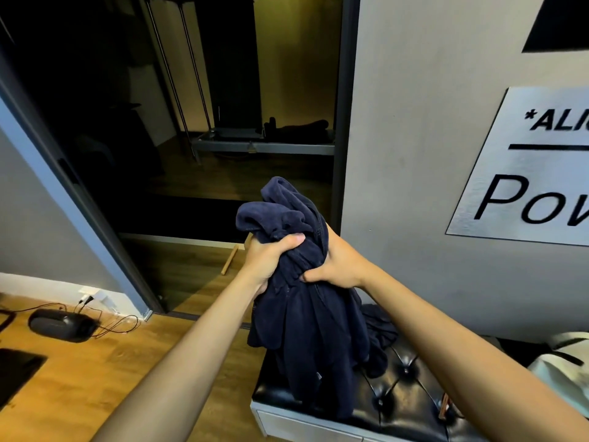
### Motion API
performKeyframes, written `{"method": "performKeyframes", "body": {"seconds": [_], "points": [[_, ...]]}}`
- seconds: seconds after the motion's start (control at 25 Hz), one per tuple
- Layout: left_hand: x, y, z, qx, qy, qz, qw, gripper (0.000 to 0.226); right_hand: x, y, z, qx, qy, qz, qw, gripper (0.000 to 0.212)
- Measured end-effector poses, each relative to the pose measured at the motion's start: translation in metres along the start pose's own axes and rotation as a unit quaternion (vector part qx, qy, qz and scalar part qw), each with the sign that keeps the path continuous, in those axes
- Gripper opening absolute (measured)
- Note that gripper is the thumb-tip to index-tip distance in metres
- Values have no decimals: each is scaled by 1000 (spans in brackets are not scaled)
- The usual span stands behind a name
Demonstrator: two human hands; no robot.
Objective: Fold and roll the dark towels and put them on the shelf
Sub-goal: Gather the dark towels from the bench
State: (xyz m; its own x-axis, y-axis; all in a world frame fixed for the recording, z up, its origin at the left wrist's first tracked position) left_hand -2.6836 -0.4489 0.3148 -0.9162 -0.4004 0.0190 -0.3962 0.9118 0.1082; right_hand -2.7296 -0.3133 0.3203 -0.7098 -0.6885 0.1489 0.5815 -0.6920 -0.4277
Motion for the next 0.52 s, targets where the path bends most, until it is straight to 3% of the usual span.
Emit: {"method": "performKeyframes", "body": {"seconds": [0.16,0.32,0.52], "points": [[20,15,11,21,-9,-43,999,32,7,-8,-22,-10,32,-32,999,94],[42,23,29,45,-20,-77,996,27,9,-16,-55,36,18,-72,997,96],[70,46,68,102,-24,-66,992,23,-2,-28,-133,132,128,-18,983,88]]}}
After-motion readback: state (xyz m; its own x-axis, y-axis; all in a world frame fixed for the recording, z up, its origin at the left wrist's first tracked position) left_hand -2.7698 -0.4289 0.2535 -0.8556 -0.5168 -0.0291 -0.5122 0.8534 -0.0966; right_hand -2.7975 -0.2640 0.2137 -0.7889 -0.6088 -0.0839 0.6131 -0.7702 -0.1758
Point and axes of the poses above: each hand's wrist, its own x-axis towards the middle knuckle, its own y-axis out of the palm, z = x × y, the point moved 7 cm from there along x, towards the middle knuckle, and after that the axes turned 6 degrees about x, right-handed, at the moved point
